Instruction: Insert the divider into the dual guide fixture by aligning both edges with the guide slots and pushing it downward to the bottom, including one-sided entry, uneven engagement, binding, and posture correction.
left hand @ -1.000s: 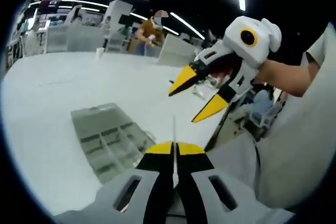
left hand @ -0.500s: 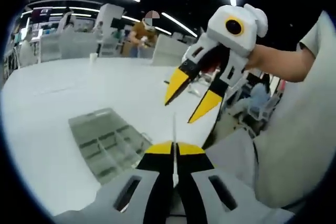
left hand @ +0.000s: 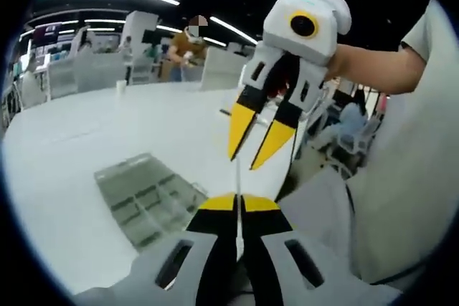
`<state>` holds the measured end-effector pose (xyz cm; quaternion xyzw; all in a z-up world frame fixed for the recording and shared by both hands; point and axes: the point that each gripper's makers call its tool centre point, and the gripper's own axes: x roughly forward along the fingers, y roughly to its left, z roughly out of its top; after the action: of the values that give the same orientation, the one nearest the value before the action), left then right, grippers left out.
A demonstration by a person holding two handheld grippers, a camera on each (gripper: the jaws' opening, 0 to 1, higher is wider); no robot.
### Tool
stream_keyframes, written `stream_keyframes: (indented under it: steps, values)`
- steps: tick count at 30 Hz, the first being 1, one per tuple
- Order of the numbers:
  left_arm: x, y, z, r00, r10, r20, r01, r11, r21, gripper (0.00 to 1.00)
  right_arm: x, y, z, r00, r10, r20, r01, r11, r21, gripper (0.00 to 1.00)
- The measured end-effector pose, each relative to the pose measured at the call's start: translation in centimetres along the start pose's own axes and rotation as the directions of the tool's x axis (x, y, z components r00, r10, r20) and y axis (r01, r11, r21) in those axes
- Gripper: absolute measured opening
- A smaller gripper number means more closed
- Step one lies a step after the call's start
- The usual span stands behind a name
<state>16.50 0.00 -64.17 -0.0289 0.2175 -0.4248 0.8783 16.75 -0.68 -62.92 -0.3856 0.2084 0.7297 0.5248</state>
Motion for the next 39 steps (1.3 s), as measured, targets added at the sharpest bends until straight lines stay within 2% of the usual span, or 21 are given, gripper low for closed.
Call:
stream_keyframes:
  steps: [11,29,39]
  values:
    - [0.1,-0.3,-0.2,1.000,-0.004,-0.018,0.005,0.999,0.048,0.00,0.3,0.1,-0.2,0.999,0.037,-0.023,-0.037,0.999,-0.013,0.00]
    - [0.3,-1.0,-0.6,0.998,-0.014,-0.053,0.020,0.993,0.117,0.00,1.0,1.0,-0.5,0.992,0.108,-0.060,-0.111,0.993,-0.045,0.00]
    - [0.4,-0.8,-0.8,0.998,-0.014,-0.064,0.022,0.990,0.138,0.00,1.3,1.2,-0.7,0.989,0.131,-0.075,-0.133,0.991,-0.033,0.00]
